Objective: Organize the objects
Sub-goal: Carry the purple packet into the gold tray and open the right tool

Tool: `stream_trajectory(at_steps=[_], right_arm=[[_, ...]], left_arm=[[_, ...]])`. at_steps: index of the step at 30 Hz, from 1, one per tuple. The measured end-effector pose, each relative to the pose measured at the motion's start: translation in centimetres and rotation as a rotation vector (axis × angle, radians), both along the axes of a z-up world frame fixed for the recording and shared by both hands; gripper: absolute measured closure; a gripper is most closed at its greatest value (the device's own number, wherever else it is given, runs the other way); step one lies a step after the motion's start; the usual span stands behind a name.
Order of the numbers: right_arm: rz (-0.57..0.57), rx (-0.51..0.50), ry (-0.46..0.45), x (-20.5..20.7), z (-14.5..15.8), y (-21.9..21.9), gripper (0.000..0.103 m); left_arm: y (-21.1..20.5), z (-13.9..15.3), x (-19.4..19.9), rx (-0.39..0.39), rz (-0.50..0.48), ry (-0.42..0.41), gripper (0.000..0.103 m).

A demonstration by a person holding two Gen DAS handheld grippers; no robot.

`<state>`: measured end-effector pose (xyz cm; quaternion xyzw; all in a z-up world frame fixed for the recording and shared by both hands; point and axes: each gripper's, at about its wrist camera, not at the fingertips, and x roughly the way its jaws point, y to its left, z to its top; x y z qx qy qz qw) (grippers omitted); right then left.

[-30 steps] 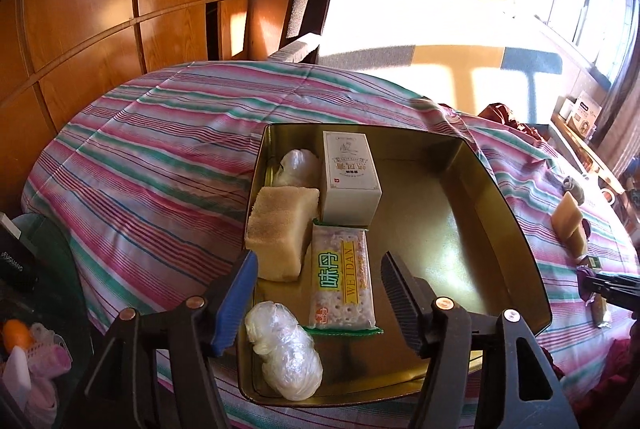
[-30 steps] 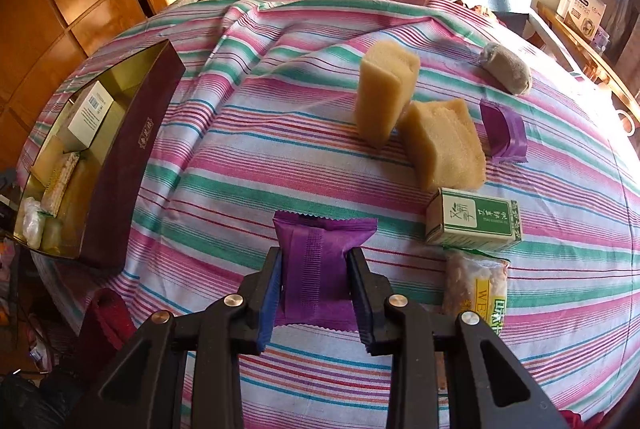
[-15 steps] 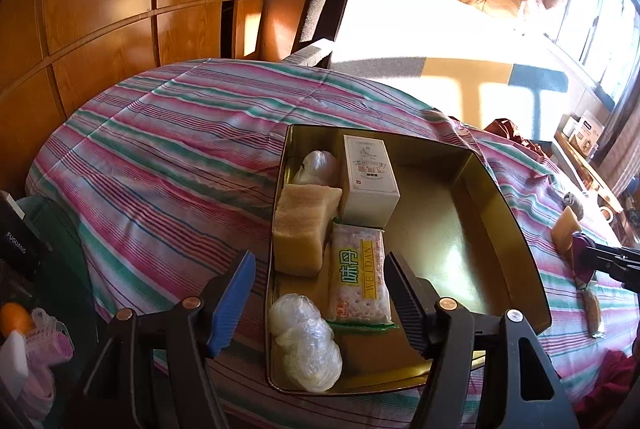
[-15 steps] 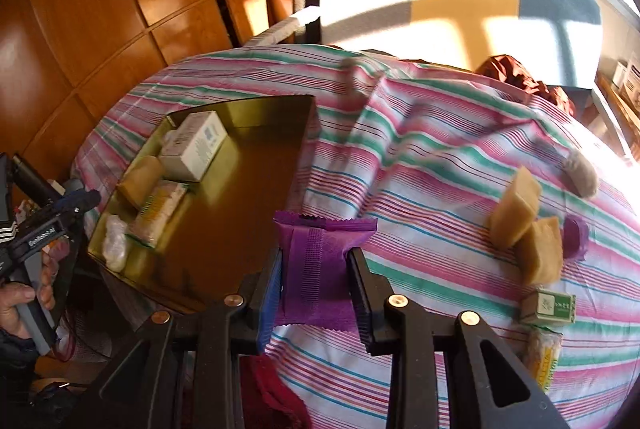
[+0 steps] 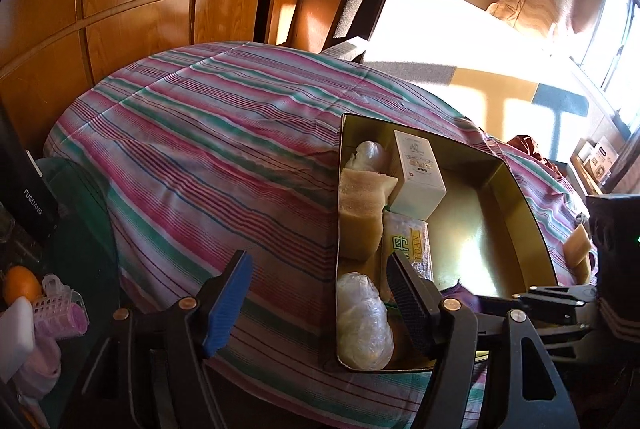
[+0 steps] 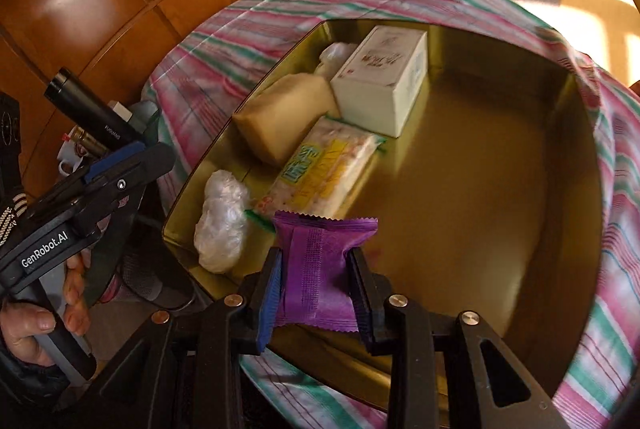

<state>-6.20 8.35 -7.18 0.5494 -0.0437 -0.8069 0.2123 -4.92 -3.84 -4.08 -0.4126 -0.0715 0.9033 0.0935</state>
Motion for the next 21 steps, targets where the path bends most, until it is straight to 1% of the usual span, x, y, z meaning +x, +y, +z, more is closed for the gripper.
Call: stream_trajectory(at_steps=[1,3,4,6,9,11,14,21], right_arm=[[0.01,-0.004,-0.005,-0.1,-0.4,-0.4,0.069],[0.017,-0.049,-0.033,-0.2,-1.0,-0.6,0.067],[0.014,-0.062,-0.036,-0.2,-1.1,-0.6,0.064],[0.014,-0.085,-0.037,0.1,-1.0,-0.4,0.062],[-0.003,-0.107,-0.031,0.7,-0.5,0.2,0.057],[-0.022,-0.119,-0.02,1.0,0.0,0.6,0.057],[-0.043,-0.12,0.001,1.4,0.7,1.1,0.057],[-0.092,-0.067,0.057,2.0,2.3,2.2,0.057]], left_arm=[[-0.1,-0.1,0.0,0.002,0.001,-0.003,0.03],[-0.1,-0.4,0.0,0.006,0.0,-0.01,0.029],[0.0,-0.4,0.1,0.006,-0.003,-0.012,0.029],[0.1,-0.4,0.1,0.0,-0.006,-0.007,0.028],[0.3,-0.1,0.3,-0.001,-0.007,0.004,0.027],[0.5,0.2,0.4,-0.009,-0.009,0.017,0.026],[0.8,0.6,0.7,-0.019,-0.017,0.029,0.026],[1.8,1.4,1.5,-0.052,-0.039,0.06,0.025]])
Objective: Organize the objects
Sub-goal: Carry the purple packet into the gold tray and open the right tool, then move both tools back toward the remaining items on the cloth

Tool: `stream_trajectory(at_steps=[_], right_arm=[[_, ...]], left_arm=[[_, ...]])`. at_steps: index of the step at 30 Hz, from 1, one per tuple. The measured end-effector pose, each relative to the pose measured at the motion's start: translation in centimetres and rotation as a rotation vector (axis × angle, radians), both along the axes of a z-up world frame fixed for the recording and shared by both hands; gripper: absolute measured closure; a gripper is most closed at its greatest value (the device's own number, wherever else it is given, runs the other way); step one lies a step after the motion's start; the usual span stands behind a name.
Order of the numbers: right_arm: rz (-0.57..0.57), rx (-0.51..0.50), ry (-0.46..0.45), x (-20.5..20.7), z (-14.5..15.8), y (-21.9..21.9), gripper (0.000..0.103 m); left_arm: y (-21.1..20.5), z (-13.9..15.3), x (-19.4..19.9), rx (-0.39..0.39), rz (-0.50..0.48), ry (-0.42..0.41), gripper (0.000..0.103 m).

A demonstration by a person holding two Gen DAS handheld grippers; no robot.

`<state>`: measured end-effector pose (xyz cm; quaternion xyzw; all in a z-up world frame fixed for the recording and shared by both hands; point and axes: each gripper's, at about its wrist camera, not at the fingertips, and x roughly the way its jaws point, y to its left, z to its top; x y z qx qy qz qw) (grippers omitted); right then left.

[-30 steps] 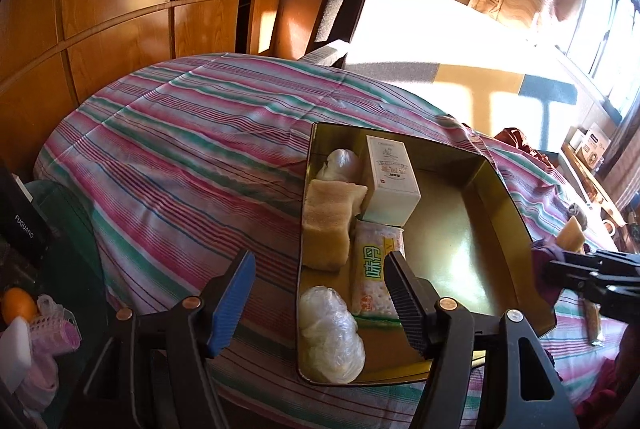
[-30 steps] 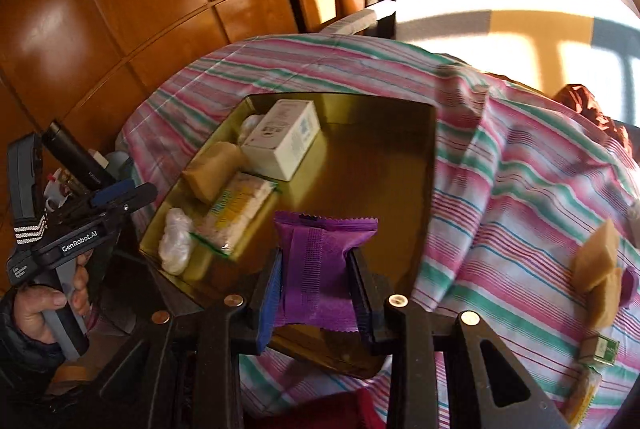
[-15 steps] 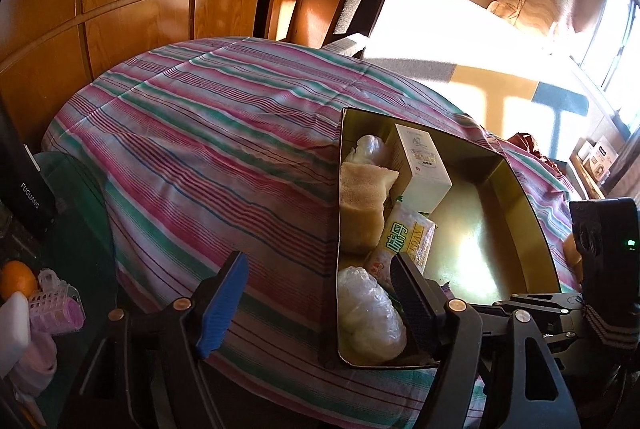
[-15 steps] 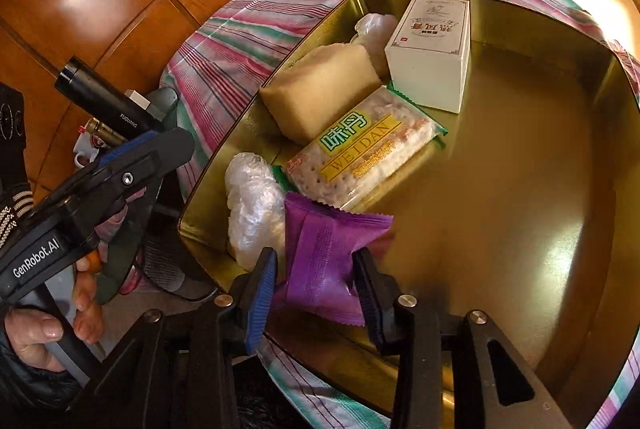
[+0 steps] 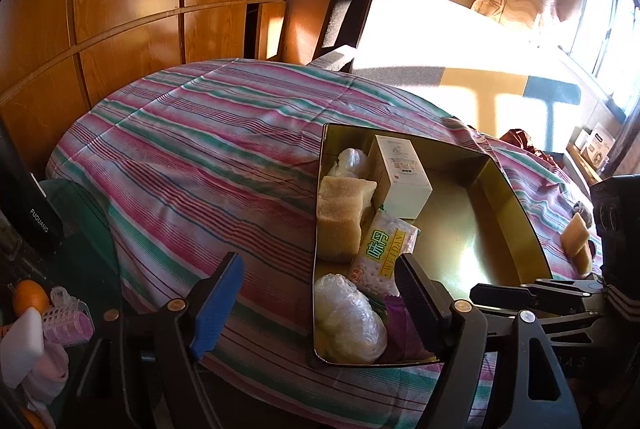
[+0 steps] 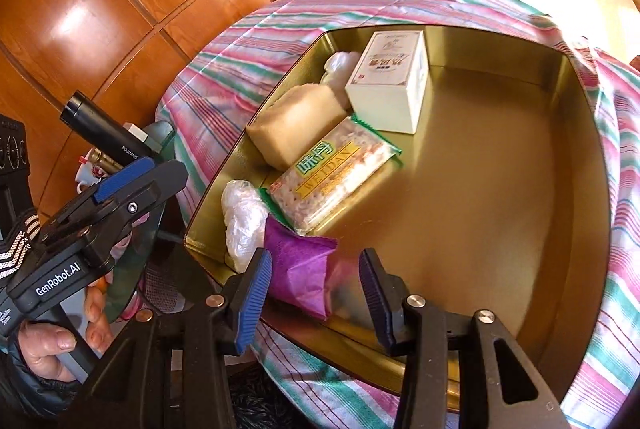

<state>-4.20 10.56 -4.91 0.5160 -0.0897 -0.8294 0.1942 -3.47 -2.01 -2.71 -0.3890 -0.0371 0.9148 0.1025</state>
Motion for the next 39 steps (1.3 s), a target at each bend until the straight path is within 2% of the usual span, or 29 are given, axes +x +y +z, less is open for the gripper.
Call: stream_trajectory(at_steps=[11,21,24,27,33,39], right_arm=[[-0.131,0.044,0.107,2.0,3.1,4.9,0.054],[-0.33,0.076,0.142,4.3,4.9,13.7,0.054],[-0.404,0.092,0.151,5.1,5.4,16.9,0.054],[-0.48,0.109,0.159,6.0,5.8,20.2,0.045],[-0.641,0.142,0.172,8.3,6.9,27.3,0.045],[-0.894,0.157,0.168,12.0,6.9,35.9,0.038]], left_arm=[[3.2,1.5,0.9,-0.057,-0.077,0.052,0.023],[7.2,2.3,1.1,-0.097,-0.173,0.069,0.022],[8.8,2.6,1.0,-0.111,-0.211,0.076,0.022],[10.6,2.8,1.0,-0.122,-0.25,0.081,0.021],[14.5,3.1,0.9,-0.136,-0.334,0.089,0.021],[18.7,3.2,1.0,-0.133,-0.424,0.085,0.021]])
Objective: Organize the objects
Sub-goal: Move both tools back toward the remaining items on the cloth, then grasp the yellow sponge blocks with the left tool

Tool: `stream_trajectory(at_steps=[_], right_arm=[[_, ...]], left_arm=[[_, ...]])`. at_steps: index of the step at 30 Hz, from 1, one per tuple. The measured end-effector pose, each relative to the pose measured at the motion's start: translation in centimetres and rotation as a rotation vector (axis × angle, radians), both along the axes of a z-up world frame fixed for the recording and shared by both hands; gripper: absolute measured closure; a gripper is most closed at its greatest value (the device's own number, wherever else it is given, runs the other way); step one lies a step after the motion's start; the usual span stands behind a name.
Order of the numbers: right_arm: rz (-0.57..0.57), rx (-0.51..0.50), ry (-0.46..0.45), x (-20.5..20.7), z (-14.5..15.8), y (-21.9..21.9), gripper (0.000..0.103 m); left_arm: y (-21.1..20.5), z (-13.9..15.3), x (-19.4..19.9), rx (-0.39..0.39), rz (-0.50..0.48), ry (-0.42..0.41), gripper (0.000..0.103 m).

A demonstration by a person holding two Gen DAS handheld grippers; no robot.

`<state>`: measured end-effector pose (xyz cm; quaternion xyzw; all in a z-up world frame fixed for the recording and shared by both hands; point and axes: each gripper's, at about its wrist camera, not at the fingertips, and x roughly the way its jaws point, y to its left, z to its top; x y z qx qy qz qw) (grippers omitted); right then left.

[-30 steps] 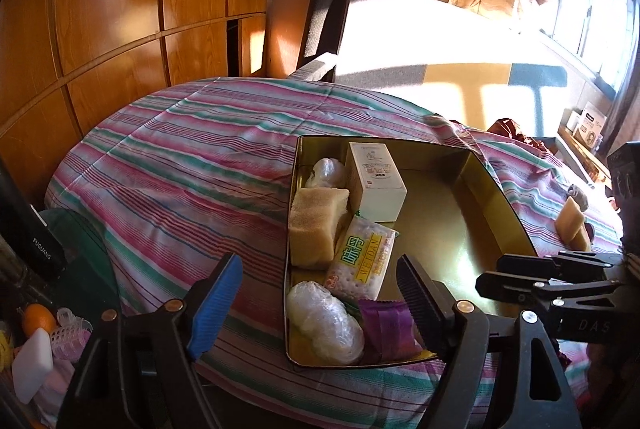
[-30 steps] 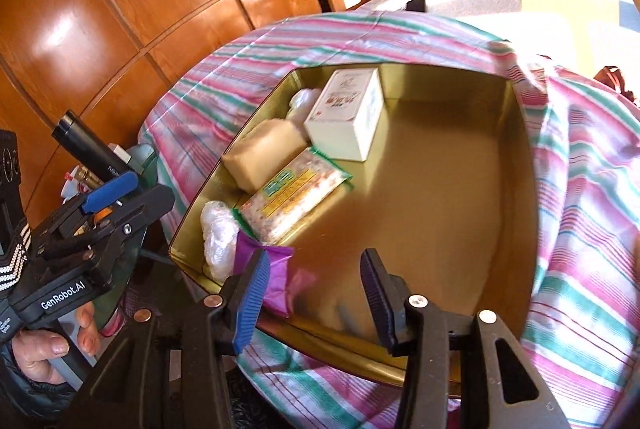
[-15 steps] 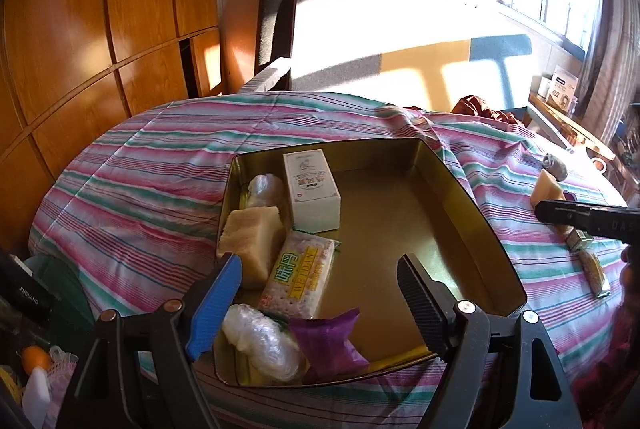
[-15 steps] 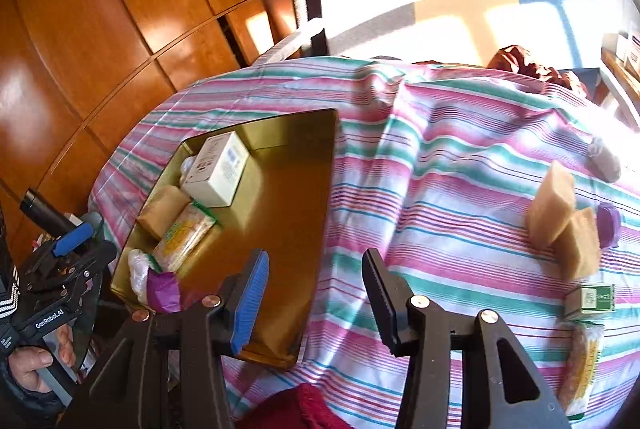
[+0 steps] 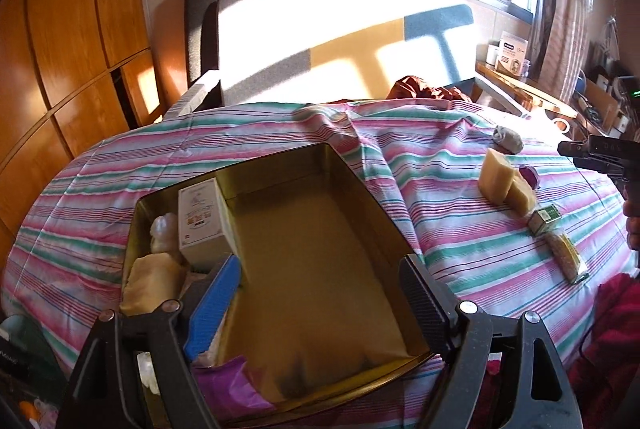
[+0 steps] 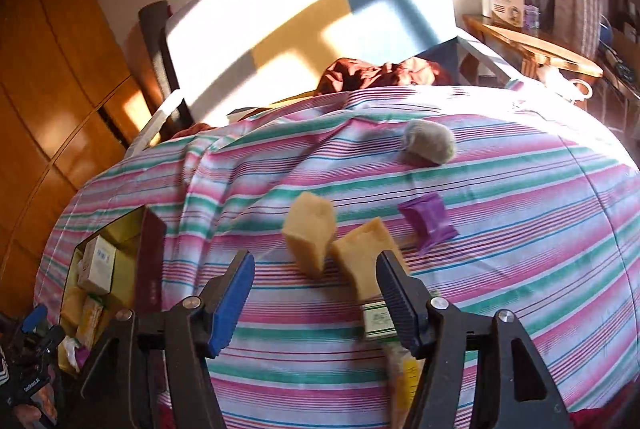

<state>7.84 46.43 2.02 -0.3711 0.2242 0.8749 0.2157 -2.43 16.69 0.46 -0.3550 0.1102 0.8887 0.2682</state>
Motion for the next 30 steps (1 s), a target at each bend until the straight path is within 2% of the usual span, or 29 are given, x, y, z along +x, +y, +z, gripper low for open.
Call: stream_trajectory(at_steps=[7,11,20,24,30], right_arm=[[-0.281,-0.06,0.023,5.2,-2.6,8.0,0.038],[-0.354,-0.191,0.032,6.9,-5.0,9.9,0.038],[-0.329,-0.219,0.051,6.6,-5.1,9.6,0.038],[-0.323,-0.24,0.064,6.8,-5.2,9.7,0.038],[-0.303,-0.269,0.056,6.5,-5.6,9.7,0.038]], left_arm=[[5.9,-0.2,-0.1,0.0,-0.098,-0.04,0.021],[9.6,-0.6,-0.2,-0.004,-0.148,-0.073,0.021],[18.3,-2.3,-0.9,0.0,-0.233,-0.171,0.021],[21.8,-2.9,-1.5,0.01,-0.259,-0.202,0.016],[26.5,-3.9,-3.6,0.03,-0.26,-0.256,0.015]])
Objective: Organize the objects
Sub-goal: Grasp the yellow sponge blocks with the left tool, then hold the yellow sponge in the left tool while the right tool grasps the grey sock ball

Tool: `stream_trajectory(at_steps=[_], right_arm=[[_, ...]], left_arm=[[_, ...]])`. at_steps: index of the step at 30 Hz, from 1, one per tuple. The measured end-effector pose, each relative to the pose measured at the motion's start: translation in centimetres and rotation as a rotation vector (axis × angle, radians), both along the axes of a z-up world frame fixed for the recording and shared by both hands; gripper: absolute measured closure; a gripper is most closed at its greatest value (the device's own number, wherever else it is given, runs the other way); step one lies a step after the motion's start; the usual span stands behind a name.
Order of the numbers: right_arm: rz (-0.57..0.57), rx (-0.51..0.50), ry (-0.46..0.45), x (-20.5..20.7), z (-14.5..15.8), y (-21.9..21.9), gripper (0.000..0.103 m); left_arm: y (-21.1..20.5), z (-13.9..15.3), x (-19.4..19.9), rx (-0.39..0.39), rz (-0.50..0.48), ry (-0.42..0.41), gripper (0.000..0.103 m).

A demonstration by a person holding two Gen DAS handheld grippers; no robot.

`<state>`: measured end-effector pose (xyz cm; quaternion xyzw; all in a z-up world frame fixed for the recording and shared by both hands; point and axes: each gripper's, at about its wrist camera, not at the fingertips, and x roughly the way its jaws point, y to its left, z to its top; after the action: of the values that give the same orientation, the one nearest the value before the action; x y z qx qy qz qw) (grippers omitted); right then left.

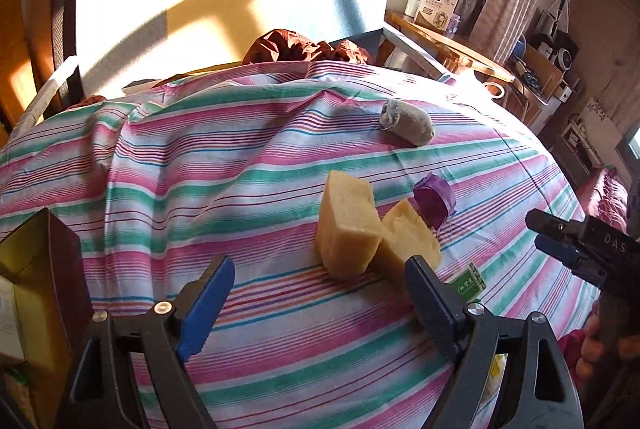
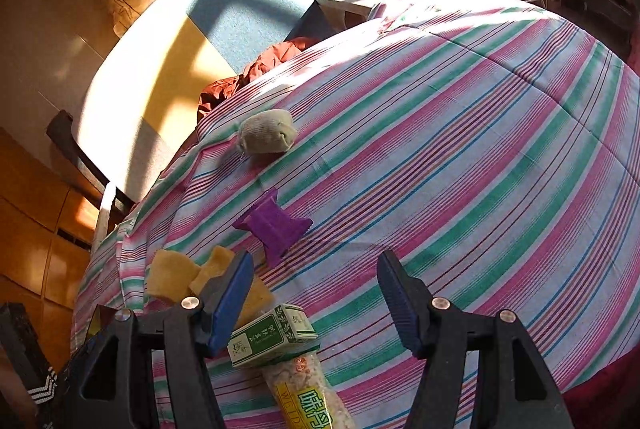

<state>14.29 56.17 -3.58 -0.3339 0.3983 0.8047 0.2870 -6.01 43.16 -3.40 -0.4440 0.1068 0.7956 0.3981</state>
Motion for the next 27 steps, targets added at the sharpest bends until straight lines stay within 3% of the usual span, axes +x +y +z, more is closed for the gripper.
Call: stream_trajectory(at_steps=[7,9,10,11,14,17,22,27], right_arm=[[0.034,-0.012,-0.013,-0.6,-0.4,-0.2,0.038],[0.04,-0.014,-0.018,-0.7,-0.5,-0.2,0.038],[0.042,-0.015,-0.019,-0.7,-0.5,-0.2,0.038],[0.043,-0.019,-0.02,-0.8,-0.6,-0.2,0.038],[0.072,-0.037,-0.035,-1.2,-0.7,-0.3,0.038],[0.157,0.006,-0.061,-3.1,0.2,-0.6,0.038],[0.313,0.208,-0.124,-8.4,2.1,0.7,0.038],[0.432,0.324,-0.279,-14.5,0.6,4.1,0.038]], left_arm=[[4.5,-2.9,-2.7,-0.025,0.016,-0.077,0.018],[5.2,-4.1,-3.4,-0.034,0.004,-0.107,0.04],[5.2,-4.5,-3.7,-0.032,0.002,-0.129,0.063],[5.0,-4.8,-3.9,-0.017,-0.001,-0.157,0.067],[3.4,-4.4,-3.6,0.024,-0.012,-0.155,0.068],[1.6,-3.2,-3.4,0.043,-0.023,-0.116,0.068],[-1.4,-2.1,-3.0,0.074,-0.018,-0.107,0.068],[-3.6,-1.8,-2.6,0.106,-0.024,-0.131,0.068]])
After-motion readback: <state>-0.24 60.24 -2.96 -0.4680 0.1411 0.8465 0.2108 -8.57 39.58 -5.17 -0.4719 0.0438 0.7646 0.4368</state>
